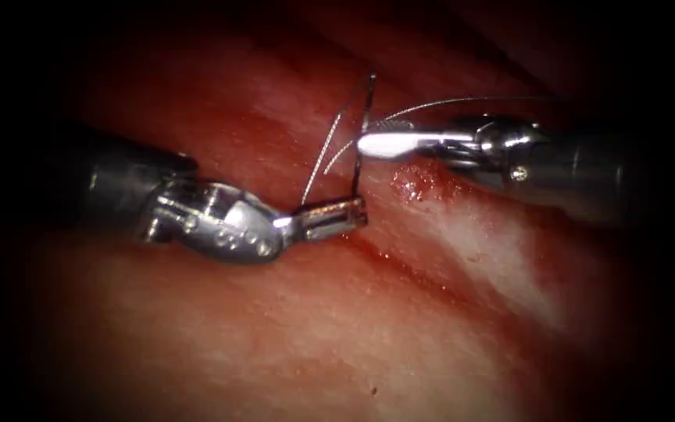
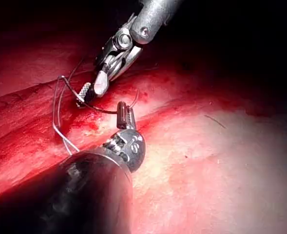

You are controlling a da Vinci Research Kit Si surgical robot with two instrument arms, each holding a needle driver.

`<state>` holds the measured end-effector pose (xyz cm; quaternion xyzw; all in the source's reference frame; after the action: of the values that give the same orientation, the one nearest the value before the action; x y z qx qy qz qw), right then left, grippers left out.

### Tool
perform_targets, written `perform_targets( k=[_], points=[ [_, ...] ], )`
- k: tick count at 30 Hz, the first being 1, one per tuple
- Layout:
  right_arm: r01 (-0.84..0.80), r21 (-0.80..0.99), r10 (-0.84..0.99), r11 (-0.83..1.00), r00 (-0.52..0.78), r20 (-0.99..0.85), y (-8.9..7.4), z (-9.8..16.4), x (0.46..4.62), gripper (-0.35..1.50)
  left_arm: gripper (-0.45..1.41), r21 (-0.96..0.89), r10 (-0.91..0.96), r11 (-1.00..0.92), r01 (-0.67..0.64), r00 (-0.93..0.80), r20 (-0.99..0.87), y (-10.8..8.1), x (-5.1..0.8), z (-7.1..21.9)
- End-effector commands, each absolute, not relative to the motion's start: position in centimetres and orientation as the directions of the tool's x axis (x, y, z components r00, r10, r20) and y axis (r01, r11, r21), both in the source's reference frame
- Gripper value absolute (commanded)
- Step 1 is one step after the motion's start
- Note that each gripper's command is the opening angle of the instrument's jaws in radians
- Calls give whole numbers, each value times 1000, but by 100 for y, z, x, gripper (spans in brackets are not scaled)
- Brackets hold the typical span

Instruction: Wound Closure

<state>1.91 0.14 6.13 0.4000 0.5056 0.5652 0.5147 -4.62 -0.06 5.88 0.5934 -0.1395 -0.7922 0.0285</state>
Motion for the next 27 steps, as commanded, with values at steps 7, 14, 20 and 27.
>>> perform_targets(
  k=[7, 14, 20, 27],
  points=[
    [-177, 984, 986, 32, -155, -60, 13, 620, 206, 36, -45, 252, -209, -961, -117, -289, -934, -11, -471, 588],
    [-214, 977, 985, 19, -165, -55, 13, 620, 204, -35, -45, 252, -210, -961, -117, -289, -934, -11, -471, 588],
    [-253, 967, 981, 35, -178, -82, 16, 622, 196, -35, 111, 84, -47, -989, -121, -285, -957, -9, -472, 586],
    [-313, 940, 961, 136, -190, -202, 20, 628, 187, -35, 126, -155, 175, -982, -107, -210, -962, -2, -450, 563]
  ],
)
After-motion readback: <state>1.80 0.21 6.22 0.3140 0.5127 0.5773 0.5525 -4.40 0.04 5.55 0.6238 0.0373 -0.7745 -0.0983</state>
